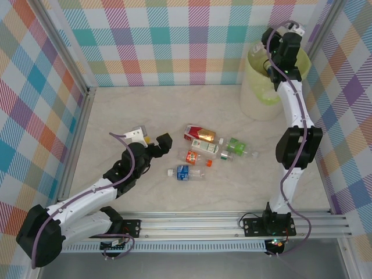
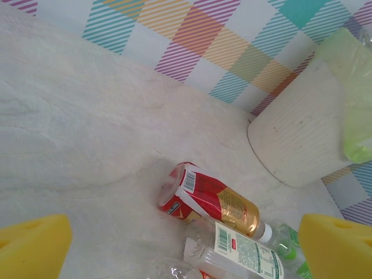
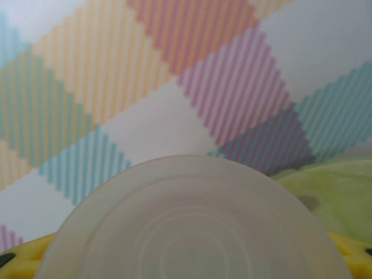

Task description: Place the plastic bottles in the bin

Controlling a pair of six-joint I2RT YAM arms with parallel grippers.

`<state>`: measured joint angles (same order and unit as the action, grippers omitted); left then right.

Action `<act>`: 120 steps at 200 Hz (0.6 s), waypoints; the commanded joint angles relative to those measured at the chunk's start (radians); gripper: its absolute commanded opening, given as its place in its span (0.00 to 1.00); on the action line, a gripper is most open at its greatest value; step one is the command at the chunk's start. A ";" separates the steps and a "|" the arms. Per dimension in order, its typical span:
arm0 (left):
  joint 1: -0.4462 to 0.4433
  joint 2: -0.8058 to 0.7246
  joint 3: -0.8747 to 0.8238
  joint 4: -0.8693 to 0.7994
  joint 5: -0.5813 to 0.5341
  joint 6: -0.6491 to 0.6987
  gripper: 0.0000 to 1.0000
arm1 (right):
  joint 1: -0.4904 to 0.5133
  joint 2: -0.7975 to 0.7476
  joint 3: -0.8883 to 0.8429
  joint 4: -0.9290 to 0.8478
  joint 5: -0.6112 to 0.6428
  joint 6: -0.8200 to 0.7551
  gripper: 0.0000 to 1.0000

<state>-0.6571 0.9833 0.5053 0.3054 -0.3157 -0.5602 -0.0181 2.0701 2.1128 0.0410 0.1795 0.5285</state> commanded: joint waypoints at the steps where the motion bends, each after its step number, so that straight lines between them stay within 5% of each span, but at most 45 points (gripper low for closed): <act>1: 0.010 -0.019 -0.015 -0.015 0.003 -0.010 1.00 | -0.022 -0.010 -0.021 0.131 0.093 0.149 0.45; 80: 0.014 0.024 -0.004 -0.002 0.023 -0.014 1.00 | -0.091 0.005 -0.117 0.095 0.234 0.146 0.48; 120: 0.017 0.040 -0.001 0.004 0.027 -0.017 1.00 | -0.092 0.042 -0.031 -0.005 0.224 0.036 0.66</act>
<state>-0.6491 1.0130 0.4980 0.2981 -0.2974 -0.5652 -0.1055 2.0907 2.0033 0.0750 0.3748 0.6434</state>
